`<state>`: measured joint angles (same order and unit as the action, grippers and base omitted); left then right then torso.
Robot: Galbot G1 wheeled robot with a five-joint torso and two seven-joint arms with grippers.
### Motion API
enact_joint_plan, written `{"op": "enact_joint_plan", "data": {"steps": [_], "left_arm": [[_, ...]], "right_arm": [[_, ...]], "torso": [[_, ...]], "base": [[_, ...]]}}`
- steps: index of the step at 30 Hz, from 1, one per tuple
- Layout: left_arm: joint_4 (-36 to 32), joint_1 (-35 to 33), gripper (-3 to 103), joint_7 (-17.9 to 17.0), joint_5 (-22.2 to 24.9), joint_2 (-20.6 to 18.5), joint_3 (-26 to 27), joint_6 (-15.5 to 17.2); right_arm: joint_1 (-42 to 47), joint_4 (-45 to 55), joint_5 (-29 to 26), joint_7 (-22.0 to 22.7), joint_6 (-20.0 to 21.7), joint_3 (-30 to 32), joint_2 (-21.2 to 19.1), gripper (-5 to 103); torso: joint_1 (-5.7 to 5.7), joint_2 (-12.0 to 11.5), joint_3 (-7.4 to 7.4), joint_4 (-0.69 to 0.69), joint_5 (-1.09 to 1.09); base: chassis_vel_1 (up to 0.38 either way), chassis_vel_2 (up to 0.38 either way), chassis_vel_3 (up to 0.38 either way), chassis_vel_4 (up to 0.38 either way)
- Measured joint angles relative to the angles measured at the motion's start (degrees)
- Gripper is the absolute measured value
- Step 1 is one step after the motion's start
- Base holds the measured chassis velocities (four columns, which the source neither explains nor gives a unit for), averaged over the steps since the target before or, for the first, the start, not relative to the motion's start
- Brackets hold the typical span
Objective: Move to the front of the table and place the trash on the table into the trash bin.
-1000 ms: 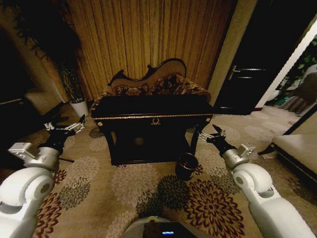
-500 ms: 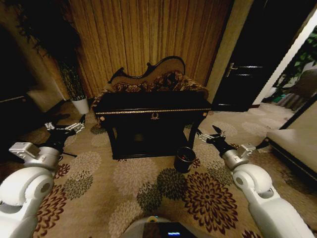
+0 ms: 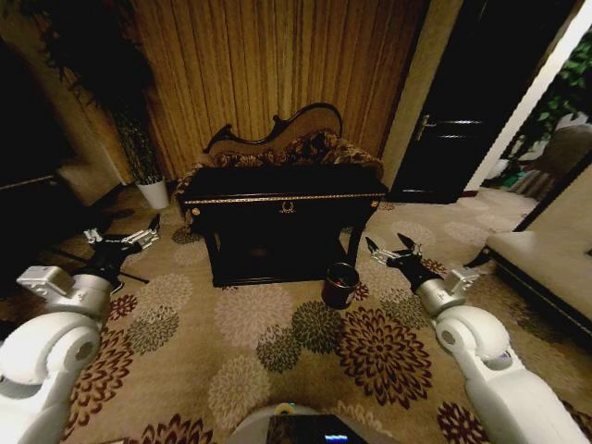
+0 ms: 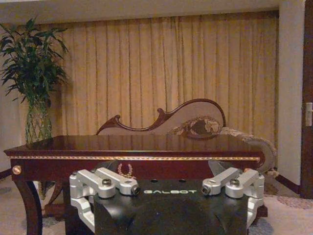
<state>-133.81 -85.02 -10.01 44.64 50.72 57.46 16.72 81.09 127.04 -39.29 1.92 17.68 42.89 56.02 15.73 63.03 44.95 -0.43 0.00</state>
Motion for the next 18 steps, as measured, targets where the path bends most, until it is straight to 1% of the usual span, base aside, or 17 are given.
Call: {"op": "enact_joint_plan", "data": {"steps": [9,18], "left_arm": [[-0.5,-0.5,100,0.0,0.0,0.6,-0.1,0.0],[-0.6,-0.3,100,0.0,-0.2,0.3,-0.3,-0.1]], "right_arm": [[0.1,0.0,-0.1,0.0,-0.1,0.4,0.1,100],[0.2,-0.2,-0.3,0.0,-0.5,0.3,0.4,100]], "torso": [[0.0,0.0,0.0,0.01,0.01],[0.0,0.0,0.0,0.01,0.0]], "base": [[0.161,-0.156,-0.164,0.165],[0.176,-0.176,-0.161,0.184]]}}
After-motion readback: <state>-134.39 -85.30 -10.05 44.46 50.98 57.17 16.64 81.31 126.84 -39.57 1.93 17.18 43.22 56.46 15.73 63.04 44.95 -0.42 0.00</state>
